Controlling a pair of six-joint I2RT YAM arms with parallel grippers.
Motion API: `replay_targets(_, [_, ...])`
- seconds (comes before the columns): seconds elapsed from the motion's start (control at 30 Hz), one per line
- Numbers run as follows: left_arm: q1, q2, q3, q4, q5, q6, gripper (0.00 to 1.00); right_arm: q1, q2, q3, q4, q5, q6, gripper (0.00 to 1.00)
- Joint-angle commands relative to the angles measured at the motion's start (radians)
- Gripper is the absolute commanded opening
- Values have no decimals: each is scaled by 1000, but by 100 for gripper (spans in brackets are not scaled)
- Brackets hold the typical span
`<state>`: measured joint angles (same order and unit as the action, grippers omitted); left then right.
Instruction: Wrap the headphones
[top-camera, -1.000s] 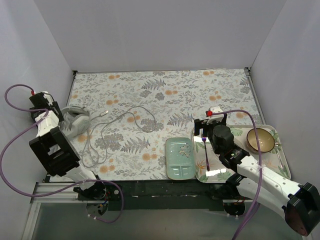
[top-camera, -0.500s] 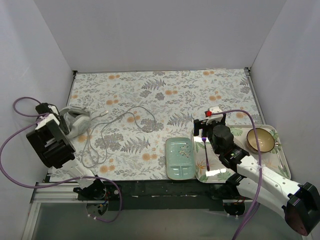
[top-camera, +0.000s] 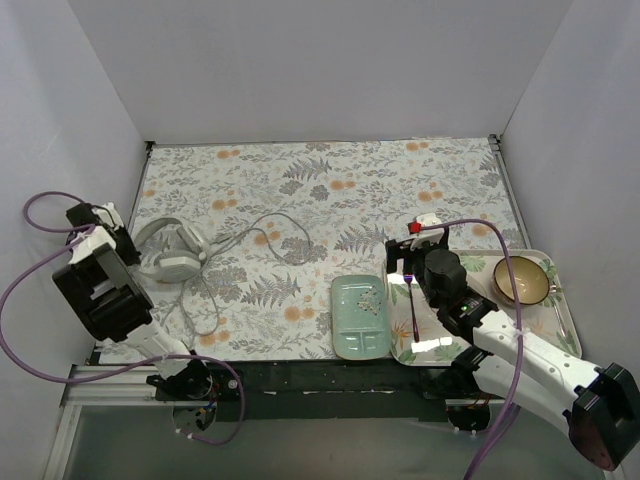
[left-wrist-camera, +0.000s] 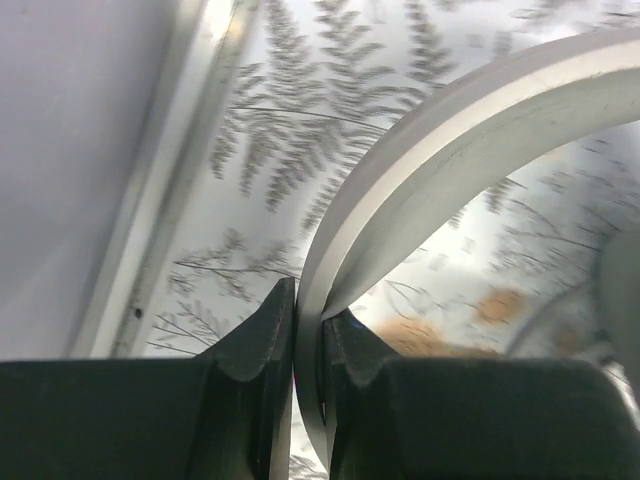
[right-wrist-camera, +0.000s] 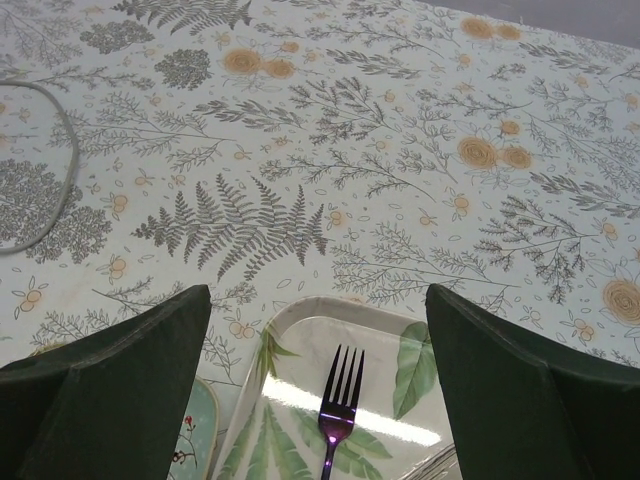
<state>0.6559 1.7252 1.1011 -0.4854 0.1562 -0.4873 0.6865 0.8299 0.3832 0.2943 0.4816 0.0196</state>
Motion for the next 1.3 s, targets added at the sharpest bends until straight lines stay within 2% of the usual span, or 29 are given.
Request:
replay_targets(0.0, [-64, -174, -4, -19, 178, -19, 0, -2, 9, 63, 23, -46, -17, 95])
replay_targets(0.13, [-234, -288, 9, 19, 135, -39, 0, -2, 40, 138, -36, -197, -42, 93])
replay_targets(0.17, [-304, -329, 17, 30, 102, -45, 0, -2, 46, 167, -35, -233, -44, 91])
replay_targets(0.33, [-458, -397, 138, 65, 85, -94, 0, 4, 125, 275, 2, -447, -34, 88])
replay_targets(0.43, [-532, -423, 184, 56, 80, -108, 0, 28, 185, 362, 57, -475, -27, 88])
replay_targets(0.57, [-620, -447, 226, 50, 8, -126, 0, 105, 308, 520, 118, -436, 42, 96])
replay_targets(0.73, [-642, -463, 235, 60, -144, -191, 0, 266, 559, 783, 161, -206, 33, 99])
replay_targets(0.8, [-642, -473, 229, 67, -194, -229, 0, 286, 642, 876, 143, -155, 36, 99])
replay_targets(1.07, [-642, -498, 210, 57, -186, -310, 0, 291, 1089, 1470, -243, -139, 65, 99])
replay_targets(1.17, [-642, -501, 207, 56, -158, -320, 0, 285, 1210, 1609, -338, -106, 45, 99])
replay_targets(1.27, [-642, -504, 206, 54, -158, -315, 0, 249, 1252, 1625, -363, -120, 89, 99])
